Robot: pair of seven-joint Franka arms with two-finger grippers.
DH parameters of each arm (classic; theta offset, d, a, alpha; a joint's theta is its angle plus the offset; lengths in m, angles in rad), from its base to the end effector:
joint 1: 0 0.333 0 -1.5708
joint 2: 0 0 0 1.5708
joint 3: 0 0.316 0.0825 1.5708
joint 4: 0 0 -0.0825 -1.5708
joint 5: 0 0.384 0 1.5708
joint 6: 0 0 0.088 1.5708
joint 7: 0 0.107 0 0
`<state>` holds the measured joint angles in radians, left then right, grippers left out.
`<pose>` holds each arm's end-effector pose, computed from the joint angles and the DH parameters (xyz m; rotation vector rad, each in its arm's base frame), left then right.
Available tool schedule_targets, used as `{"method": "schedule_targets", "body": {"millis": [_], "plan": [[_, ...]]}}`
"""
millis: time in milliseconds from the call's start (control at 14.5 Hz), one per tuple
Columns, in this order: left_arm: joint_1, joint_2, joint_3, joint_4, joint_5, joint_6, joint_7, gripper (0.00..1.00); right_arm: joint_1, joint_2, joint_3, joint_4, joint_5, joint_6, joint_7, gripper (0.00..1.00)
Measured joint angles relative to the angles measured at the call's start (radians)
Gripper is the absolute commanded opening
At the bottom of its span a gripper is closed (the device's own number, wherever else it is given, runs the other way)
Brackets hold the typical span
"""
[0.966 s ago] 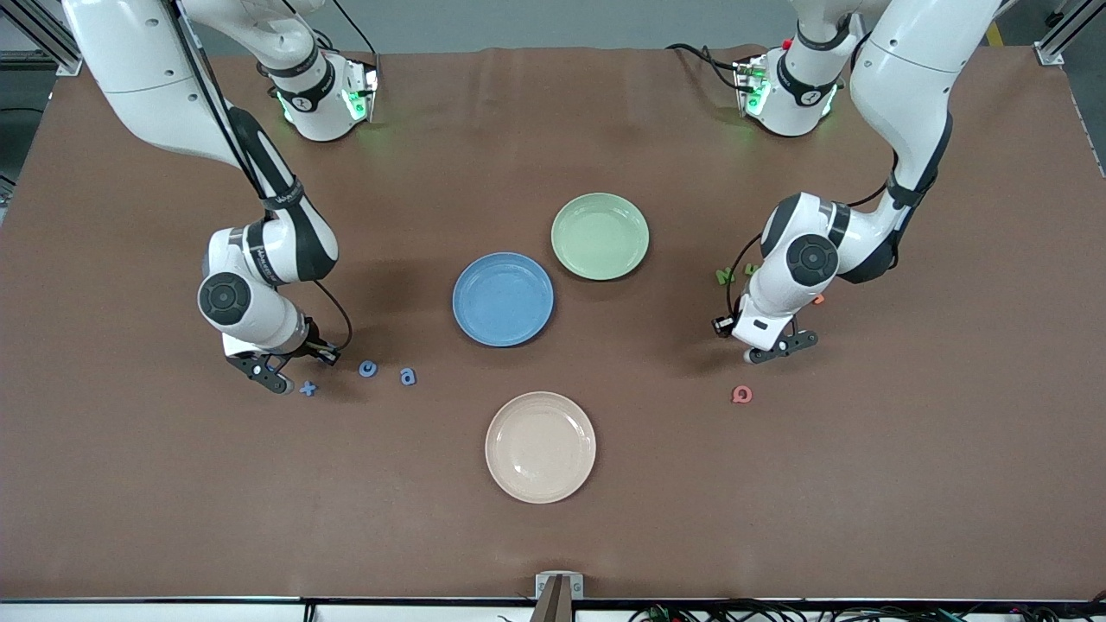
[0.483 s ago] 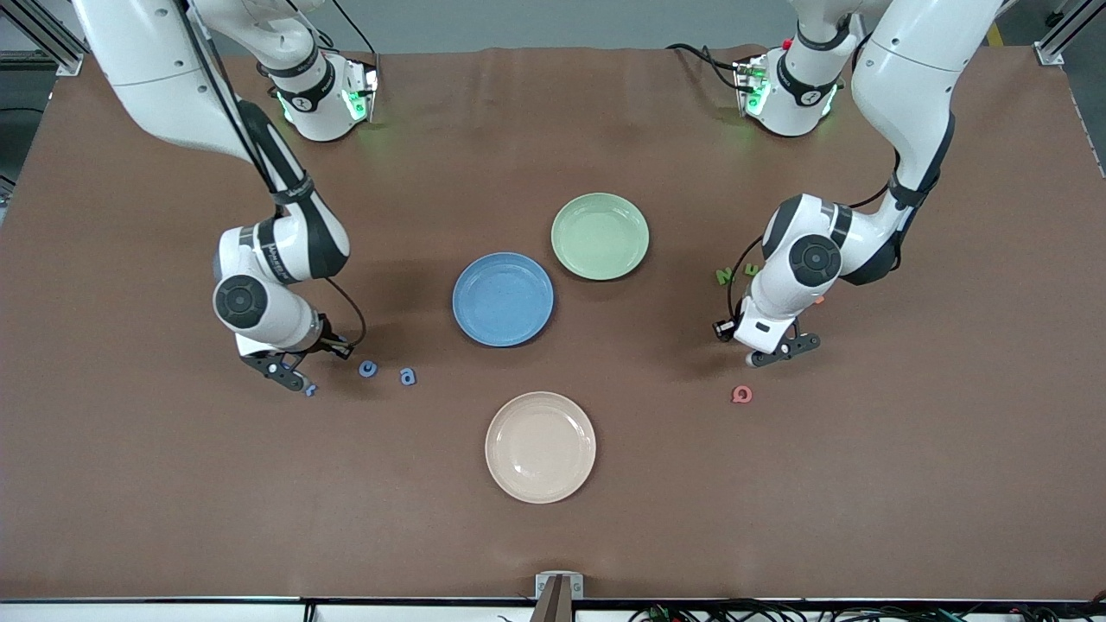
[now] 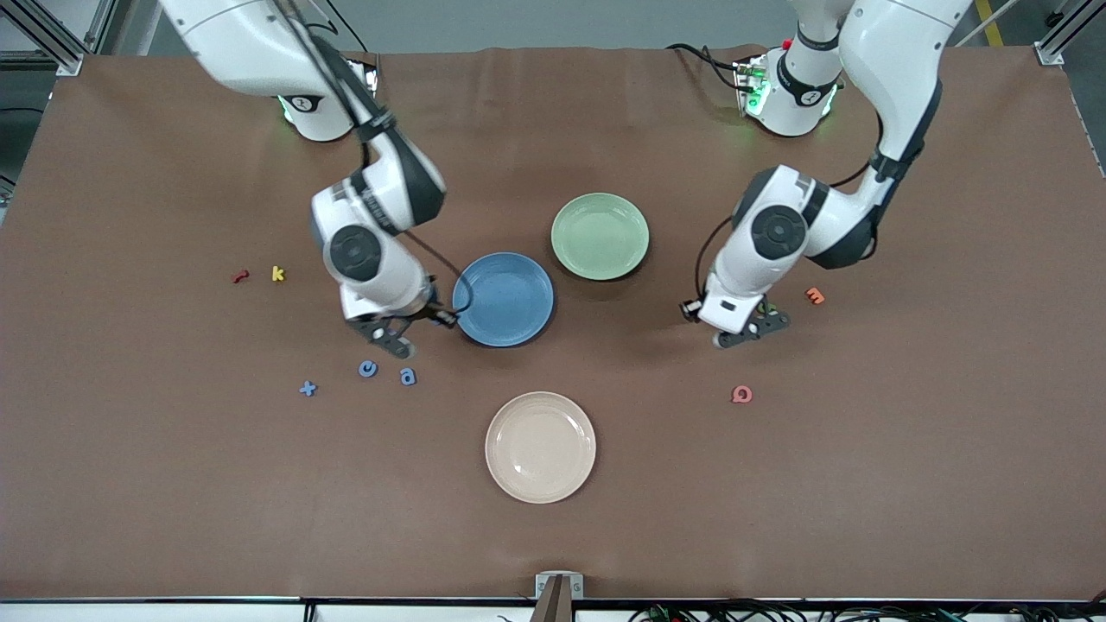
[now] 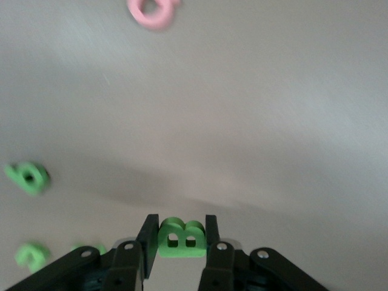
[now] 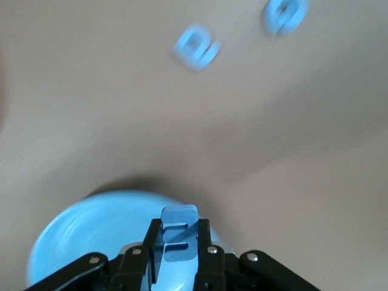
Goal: Sort letters by color into matching plates
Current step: 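Set the blue E and green B onto matching plates with both grippers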
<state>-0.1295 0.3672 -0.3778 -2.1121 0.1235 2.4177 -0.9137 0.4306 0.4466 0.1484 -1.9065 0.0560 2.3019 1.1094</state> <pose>0.5040 -0.2772 0.2484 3.0770 0.5172 -0.0903 0.5242 0.3388 0.2618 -2.9722 0.8897 0.1708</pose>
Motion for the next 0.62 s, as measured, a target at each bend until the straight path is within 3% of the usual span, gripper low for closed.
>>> {"method": "schedule_targets", "body": {"millis": [138, 276, 345, 414, 483, 621], "plan": [[-0.003, -0.011, -0.073, -0.002, 0.000, -0.045, -0.073, 0.24, 0.079, 0.008, 0.000, -0.001, 0.000, 0.047, 0.090, 0.04], [-0.006, -0.012, -0.144, -0.007, 0.001, -0.068, -0.145, 0.24, 0.123, 0.017, 0.000, -0.001, 0.000, 0.068, 0.126, 0.35], [-0.011, -0.012, -0.173, -0.013, 0.001, -0.070, -0.179, 0.24, 0.128, 0.021, -0.001, -0.001, -0.001, 0.070, 0.126, 0.45], [-0.022, -0.012, -0.192, -0.018, 0.001, -0.072, -0.208, 0.24, 0.127, 0.023, -0.004, -0.001, -0.002, 0.070, 0.115, 0.84], [-0.045, -0.012, -0.200, -0.023, 0.001, -0.072, -0.236, 0.24, 0.125, 0.024, -0.010, -0.001, -0.002, 0.070, 0.086, 1.00], [-0.099, -0.007, -0.203, -0.029, 0.001, -0.072, -0.288, 0.24, 0.119, 0.026, -0.019, -0.001, -0.005, 0.070, -0.010, 1.00]]}}
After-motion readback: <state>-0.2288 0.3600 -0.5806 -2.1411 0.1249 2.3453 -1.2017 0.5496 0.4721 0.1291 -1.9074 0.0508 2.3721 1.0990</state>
